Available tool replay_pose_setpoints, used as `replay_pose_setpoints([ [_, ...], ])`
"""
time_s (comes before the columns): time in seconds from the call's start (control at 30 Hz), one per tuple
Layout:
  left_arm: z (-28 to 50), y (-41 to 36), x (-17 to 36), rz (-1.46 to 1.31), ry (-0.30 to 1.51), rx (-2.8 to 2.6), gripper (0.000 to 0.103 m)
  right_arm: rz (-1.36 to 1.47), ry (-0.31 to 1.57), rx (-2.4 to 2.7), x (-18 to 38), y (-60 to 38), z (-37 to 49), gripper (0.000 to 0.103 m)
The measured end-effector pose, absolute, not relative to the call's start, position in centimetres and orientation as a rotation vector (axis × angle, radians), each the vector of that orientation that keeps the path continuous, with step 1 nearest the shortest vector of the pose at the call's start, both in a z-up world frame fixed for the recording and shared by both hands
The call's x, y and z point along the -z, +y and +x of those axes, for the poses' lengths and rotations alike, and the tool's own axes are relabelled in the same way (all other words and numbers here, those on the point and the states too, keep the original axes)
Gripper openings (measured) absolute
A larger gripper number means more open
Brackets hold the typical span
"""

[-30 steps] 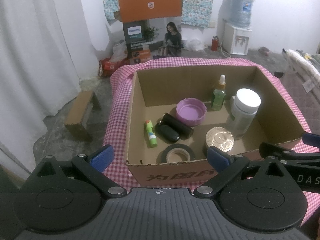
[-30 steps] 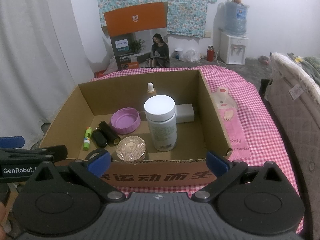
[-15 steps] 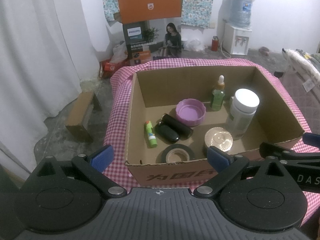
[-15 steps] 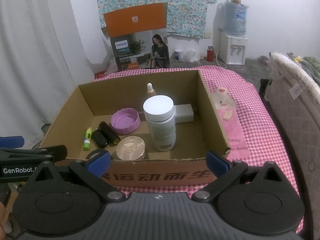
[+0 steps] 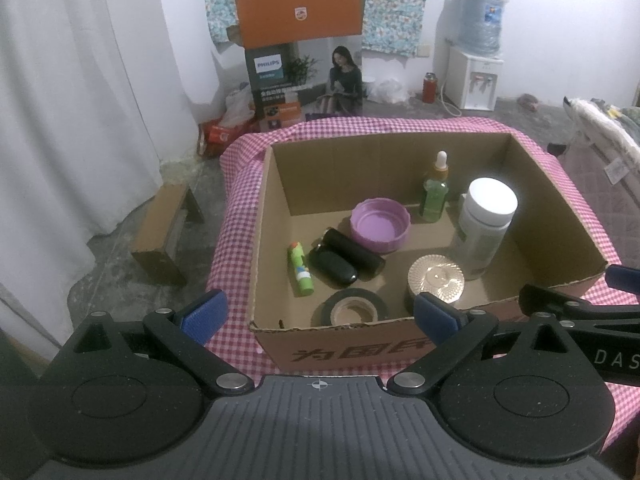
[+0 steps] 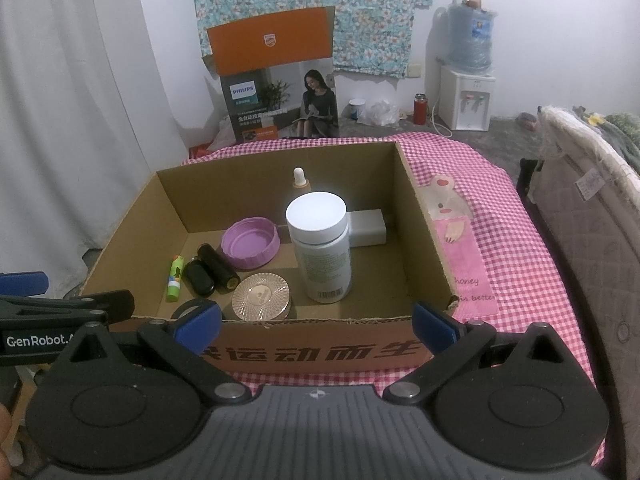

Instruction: Organize rigid objects

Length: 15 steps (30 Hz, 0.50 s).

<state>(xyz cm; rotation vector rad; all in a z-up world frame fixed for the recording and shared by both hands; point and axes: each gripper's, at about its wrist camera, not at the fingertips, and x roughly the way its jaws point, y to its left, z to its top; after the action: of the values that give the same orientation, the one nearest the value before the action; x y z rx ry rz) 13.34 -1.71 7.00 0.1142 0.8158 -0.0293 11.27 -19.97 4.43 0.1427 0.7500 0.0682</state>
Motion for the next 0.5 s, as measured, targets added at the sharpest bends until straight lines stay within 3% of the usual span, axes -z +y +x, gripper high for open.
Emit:
replay_pose_setpoints([
  [0.5, 13.34, -1.87, -7.11, 0.117, 0.815, 0.028, 0.1, 0.141, 0.75, -0.066, -4.52, -19.95, 11.19, 0.103],
])
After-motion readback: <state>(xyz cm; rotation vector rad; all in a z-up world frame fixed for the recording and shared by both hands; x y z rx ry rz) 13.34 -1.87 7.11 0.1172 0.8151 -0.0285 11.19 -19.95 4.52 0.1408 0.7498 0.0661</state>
